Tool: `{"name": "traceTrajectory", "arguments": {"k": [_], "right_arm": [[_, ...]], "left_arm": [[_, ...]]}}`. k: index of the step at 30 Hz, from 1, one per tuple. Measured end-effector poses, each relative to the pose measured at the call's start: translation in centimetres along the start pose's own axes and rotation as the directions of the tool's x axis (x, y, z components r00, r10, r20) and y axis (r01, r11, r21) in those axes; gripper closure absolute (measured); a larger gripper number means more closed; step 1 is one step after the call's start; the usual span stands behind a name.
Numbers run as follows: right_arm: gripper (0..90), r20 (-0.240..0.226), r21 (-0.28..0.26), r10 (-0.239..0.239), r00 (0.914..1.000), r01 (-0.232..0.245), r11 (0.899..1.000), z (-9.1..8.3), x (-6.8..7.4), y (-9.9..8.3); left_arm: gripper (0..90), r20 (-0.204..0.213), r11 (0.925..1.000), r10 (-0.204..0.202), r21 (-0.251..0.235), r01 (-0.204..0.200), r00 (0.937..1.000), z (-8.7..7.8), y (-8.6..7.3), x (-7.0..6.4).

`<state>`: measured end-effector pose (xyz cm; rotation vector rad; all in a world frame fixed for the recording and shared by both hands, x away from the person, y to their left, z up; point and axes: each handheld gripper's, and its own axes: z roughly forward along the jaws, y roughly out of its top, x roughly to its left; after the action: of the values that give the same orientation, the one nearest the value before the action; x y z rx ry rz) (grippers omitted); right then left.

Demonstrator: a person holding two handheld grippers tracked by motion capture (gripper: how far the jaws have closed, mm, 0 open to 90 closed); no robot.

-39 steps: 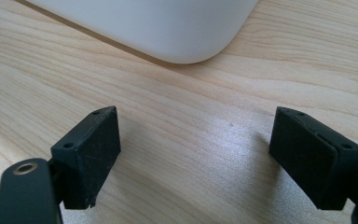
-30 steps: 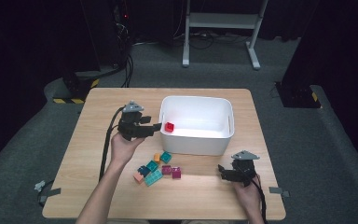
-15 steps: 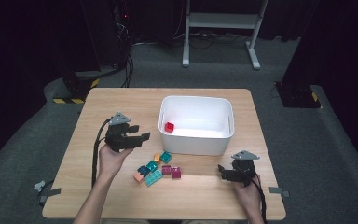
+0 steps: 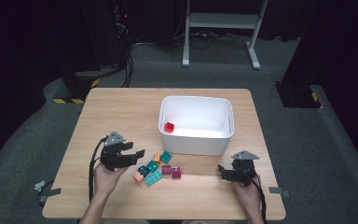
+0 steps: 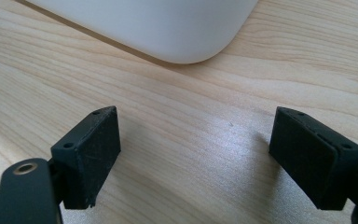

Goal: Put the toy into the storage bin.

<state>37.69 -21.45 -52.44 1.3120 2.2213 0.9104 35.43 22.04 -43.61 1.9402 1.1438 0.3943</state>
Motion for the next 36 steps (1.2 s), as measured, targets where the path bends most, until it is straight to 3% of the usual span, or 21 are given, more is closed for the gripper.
{"name": "traceTrajectory", "arguments": {"k": [8,16,23,36], "right_arm": [[16.1,0.0,0.0,0.0,1.0,0.0,1.0,0.0,0.0,0.0],[16.1,0.0,0.0,0.0,1.0,0.0,1.0,0.0,0.0,0.0],[16.1,0.0,0.0,0.0,1.0,0.0,1.0,0.0,0.0,0.0],[16.1,0.0,0.0,0.0,1.0,0.0,1.0,0.0,0.0,0.0]], "left_arm": [[37.8,-0.006,0.9985,-0.001,0.055,0.001,1.0,2.2,-1.5,-0.6],[37.1,0.018,0.9971,0.006,0.075,-0.007,0.9998,4.6,-1.4,-1.3],[36.7,0.015,0.9924,0.036,0.117,-0.038,0.9992,6.7,-1.2,-2.1],[38.1,-0.006,0.9864,0.044,0.159,-0.042,0.999,8.6,-1.1,-2.3]]}}
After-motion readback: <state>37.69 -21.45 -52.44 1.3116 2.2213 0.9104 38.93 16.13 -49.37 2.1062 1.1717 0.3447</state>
